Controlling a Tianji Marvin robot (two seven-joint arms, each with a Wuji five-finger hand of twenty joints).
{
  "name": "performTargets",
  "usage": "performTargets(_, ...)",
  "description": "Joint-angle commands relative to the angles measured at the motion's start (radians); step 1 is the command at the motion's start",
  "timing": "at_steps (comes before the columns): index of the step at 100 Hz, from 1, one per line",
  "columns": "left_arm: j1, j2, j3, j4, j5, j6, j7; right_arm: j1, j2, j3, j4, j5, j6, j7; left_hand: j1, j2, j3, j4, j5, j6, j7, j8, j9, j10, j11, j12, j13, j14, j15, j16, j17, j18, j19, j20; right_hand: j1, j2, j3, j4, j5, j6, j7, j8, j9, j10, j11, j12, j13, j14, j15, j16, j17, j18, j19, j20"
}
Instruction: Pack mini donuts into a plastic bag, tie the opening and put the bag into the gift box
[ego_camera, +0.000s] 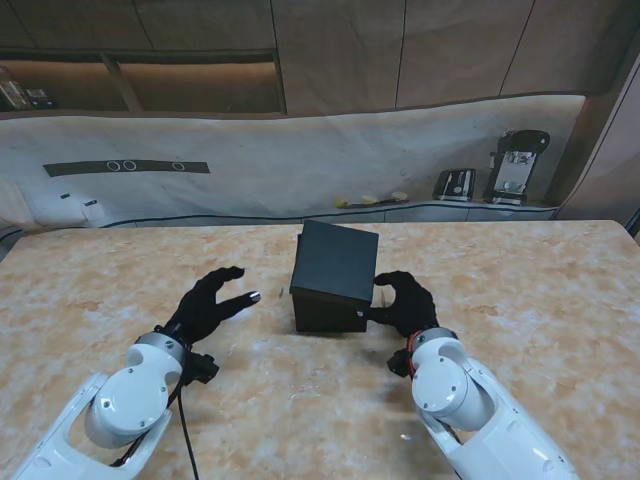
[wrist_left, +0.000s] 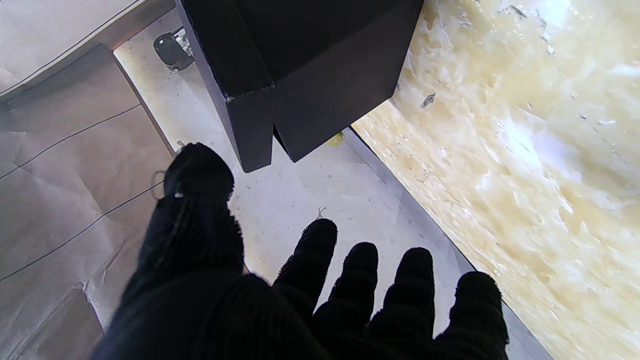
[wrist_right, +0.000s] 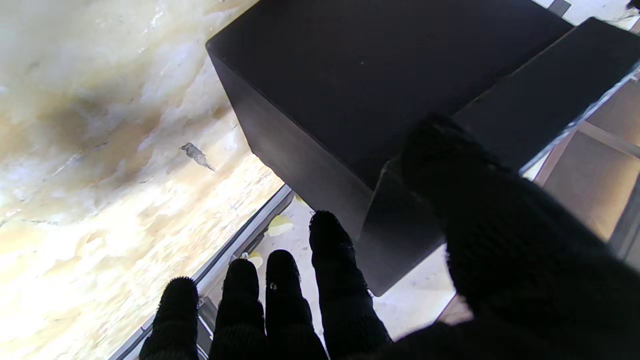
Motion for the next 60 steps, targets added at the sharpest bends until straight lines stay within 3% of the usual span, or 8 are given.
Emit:
performTargets(1,0.006,-0.001,-0.002,-0.005,-0.002,0.006,-0.015,-0.002,-0.006,-0.004,0.001,0.002,-0.004,0.012,0.009,0.025,-0.007,0.014,-0.017,-0.014,-0.007,-0.014,-0.02,-0.021,0.005,0.008,-0.017,-0.023,0.012,0.008,-0.013,-0.005,-0.009,0.008,0.0,-0.045,0.03,0.012,0.018,-0.032,0.004,0.003,0.018,-0.029,0.026,0.045,0.01,-0.031,0.011,0.025,-0.01,-0.01,-0.005,0.02)
performTargets(60,0.011,-0.001,-0.006,0.004,0.0,-0.003,-0.013,0.03,-0.018,-0.017,0.019,0.007,-0.016,-0.019,0.005,0.026,-0.008,0.014,-0.016,-0.014,-0.008,-0.016,-0.021,-0.025,0.002,0.007,-0.018,-0.022,0.011,0.009,-0.014,-0.005,-0.009,0.008,-0.011,-0.009,0.058,-0.002,0.057,-0.066,0.044,0.0,0.026,-0.04,0.071,0.061,0.015,-0.036,0.049,0.038,-0.008,-0.011,-0.004,0.024)
